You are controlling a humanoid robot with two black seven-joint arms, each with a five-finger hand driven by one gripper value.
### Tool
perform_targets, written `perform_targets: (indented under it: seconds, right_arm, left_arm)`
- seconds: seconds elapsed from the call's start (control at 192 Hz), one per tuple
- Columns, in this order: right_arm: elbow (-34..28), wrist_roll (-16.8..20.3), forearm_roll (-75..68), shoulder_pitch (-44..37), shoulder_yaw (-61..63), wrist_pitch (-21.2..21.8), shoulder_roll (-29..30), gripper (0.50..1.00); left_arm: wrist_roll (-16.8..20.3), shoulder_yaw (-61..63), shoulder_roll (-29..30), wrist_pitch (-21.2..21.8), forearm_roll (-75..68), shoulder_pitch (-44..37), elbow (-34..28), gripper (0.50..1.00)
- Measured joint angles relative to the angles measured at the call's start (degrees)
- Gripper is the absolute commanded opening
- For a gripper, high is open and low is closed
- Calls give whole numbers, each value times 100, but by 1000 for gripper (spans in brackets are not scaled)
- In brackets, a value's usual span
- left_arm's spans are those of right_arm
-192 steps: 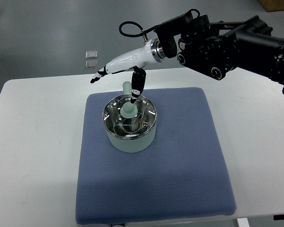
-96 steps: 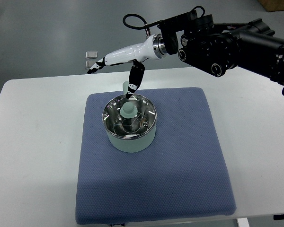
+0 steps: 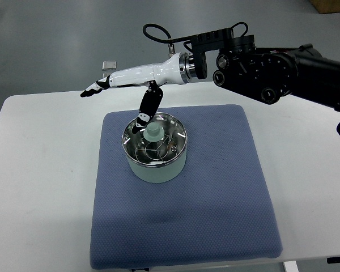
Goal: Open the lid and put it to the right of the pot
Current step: 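Lower the right hand onto the lid and close fingers around the knob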
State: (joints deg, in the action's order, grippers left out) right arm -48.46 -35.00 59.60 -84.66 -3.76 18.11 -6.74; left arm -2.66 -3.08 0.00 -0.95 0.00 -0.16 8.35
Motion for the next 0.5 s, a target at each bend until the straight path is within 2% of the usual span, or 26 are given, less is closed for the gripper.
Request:
perform_targets:
  seconds: [0.115, 0.193, 0.397, 0.501]
  right_arm:
    - [-395, 9, -24, 18, 36, -503, -143, 971]
    - [-475, 181, -33, 88, 47, -681, -162, 971]
    - [-403, 610, 342, 465, 47, -726, -33, 971]
    - [-303, 746, 805, 524, 18, -603, -15, 971]
  left_arm:
    - [0, 0, 0, 0, 0, -2, 0, 1000]
    - [-1, 0, 0, 0, 0, -2, 0, 1000]
    - [0, 0, 0, -1, 0, -1, 0, 1000]
    - [-1, 0, 0, -2, 0, -2, 0, 1000]
